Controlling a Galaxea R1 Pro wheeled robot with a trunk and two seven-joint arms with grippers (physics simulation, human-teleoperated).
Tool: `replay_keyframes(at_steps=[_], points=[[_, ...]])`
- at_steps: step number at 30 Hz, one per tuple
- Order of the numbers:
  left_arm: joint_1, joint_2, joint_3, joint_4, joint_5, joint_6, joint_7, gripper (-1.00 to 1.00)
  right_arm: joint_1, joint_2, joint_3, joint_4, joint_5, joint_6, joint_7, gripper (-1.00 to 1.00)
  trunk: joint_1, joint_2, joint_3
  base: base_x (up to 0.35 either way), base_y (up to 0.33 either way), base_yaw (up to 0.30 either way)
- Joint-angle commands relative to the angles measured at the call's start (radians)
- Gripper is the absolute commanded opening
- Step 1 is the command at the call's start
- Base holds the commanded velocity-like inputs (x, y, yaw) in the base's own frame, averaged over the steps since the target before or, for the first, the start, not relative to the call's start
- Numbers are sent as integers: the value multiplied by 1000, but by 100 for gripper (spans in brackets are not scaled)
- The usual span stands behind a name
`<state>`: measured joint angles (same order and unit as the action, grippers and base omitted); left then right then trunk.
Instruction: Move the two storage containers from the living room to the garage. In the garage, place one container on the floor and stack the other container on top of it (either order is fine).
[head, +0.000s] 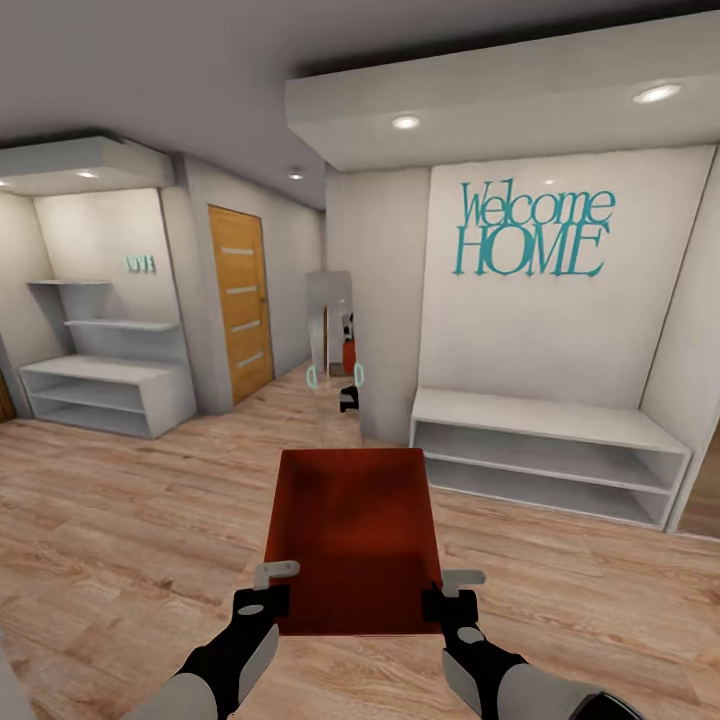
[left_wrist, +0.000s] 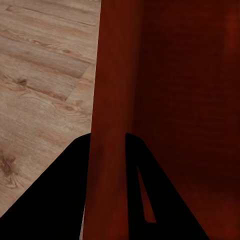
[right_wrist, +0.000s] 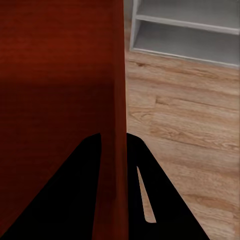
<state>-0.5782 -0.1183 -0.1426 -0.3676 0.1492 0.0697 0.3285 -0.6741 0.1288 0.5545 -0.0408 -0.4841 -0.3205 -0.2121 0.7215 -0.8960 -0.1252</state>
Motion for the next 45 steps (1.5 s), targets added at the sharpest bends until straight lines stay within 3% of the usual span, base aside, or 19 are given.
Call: replay_keyframes(at_steps=[1,23,45], points=[[-1,37,9,-1,20,7,11,-100,-1,-12,-28,-4,9,-4,0,-100,1,-1,-1,323,0,0],[-1,37,9,-1,20,7,11,-100,-1,-12,-28,-4,9,-5,2,-100,1,-1,-1,323,0,193],[0,37,9,-1,20,7,11,-100,-1,-12,-28,-4,7,-5,2,-100,1,-1,-1,323,0,8]])
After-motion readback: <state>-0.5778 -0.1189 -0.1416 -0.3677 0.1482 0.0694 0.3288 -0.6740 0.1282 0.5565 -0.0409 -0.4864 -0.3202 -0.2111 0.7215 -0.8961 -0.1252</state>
